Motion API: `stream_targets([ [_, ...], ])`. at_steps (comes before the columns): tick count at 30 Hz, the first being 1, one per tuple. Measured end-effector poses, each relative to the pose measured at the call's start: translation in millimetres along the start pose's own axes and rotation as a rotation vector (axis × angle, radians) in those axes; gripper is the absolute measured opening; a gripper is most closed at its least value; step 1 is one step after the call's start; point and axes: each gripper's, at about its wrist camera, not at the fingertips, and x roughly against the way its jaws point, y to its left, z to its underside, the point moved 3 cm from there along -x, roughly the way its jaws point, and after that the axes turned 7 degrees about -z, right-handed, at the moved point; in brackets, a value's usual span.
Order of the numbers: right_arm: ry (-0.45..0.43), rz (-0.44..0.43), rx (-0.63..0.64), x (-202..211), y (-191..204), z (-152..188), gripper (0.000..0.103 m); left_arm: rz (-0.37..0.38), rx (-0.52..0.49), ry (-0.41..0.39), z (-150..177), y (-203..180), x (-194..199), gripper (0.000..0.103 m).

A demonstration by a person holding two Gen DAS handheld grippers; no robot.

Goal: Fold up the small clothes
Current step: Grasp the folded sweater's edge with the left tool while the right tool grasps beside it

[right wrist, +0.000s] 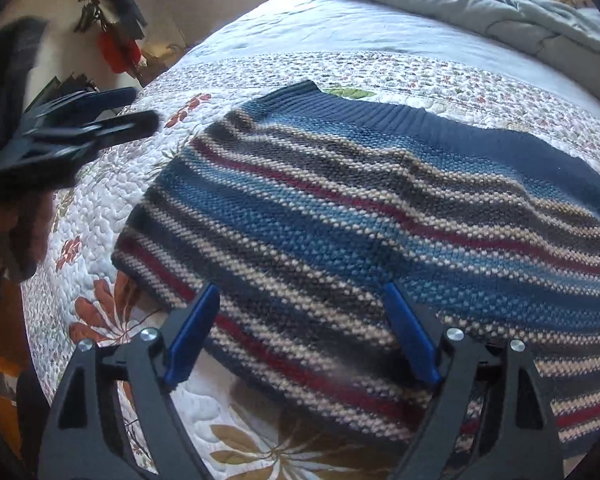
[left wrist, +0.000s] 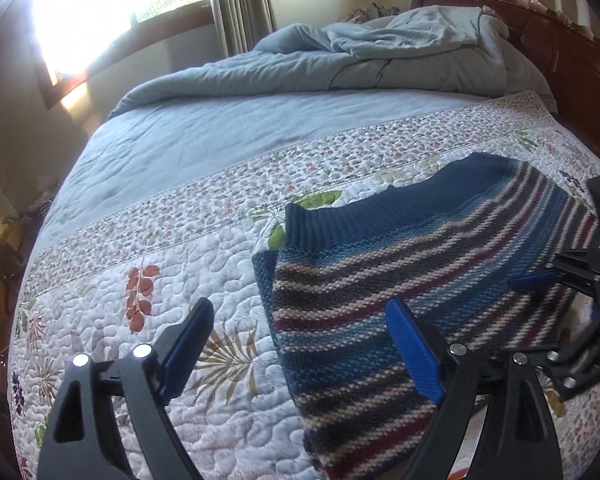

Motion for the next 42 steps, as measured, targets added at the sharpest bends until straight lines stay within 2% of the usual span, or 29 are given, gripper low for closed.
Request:
stream_targets([
  [7, -0.021, -0.072, -0.026, 15, 17, 9, 0.084, 0.036, 0.071, 0.116, -4, 38, -52, 0.089],
  [9, -0.017, -0.088, -0.010, 14, 30, 9, 0.084, 0.099, 0.117, 0.170, -7, 49, -67, 0.092],
  [13, -0.016, -0.103, 0.058, 10, 59, 10, 0.084, 0.228, 0.223, 0.267, -14, 67, -96, 0.093],
  [15, -0.018, -0.076, 0.125, 6, 79, 12, 0.084, 0.340, 0.262, 0.348, -14, 69, -113, 0.093],
  [17, -0.021, 0.001, 0.238, 2, 103, 17, 0.084, 0.378, 0.285, 0.353, -16, 71, -120, 0.093],
  [19, -0.034, 0.123, 0.387, -5, 129, 25, 0.084, 0.446, 0.314, 0.363, -19, 73, -128, 0.093],
  [23, -0.037, 0.350, 0.673, -35, 169, 41, 0.081, 0.519, 0.354, 0.413, -15, 73, -151, 0.093],
  [24, -0.041, 0.407, 0.721, -42, 174, 42, 0.079, 0.523, 0.368, 0.416, -14, 72, -155, 0.093],
  [26, -0.035, 0.458, 0.768, -54, 178, 42, 0.075, 0.547, 0.388, 0.423, -11, 69, -162, 0.093],
  [29, -0.034, 0.568, 0.842, -69, 182, 46, 0.074, 0.610, 0.397, 0.409, -11, 68, -163, 0.092],
  [33, -0.027, 0.642, 0.900, -81, 185, 54, 0.075, 0.713, 0.371, 0.397, -13, 55, -155, 0.090],
  [36, -0.014, 0.670, 0.938, -94, 189, 59, 0.075, 0.674, 0.325, 0.433, -6, 44, -160, 0.084],
  [40, -0.010, 0.697, 0.965, -106, 198, 54, 0.076, 0.663, 0.371, 0.428, -12, 46, -166, 0.083],
  [41, -0.010, 0.703, 0.966, -110, 199, 50, 0.076, 0.659, 0.364, 0.428, -14, 45, -166, 0.081],
  [42, -0.013, 0.718, 0.964, -113, 200, 45, 0.076, 0.643, 0.346, 0.426, -15, 42, -166, 0.072],
])
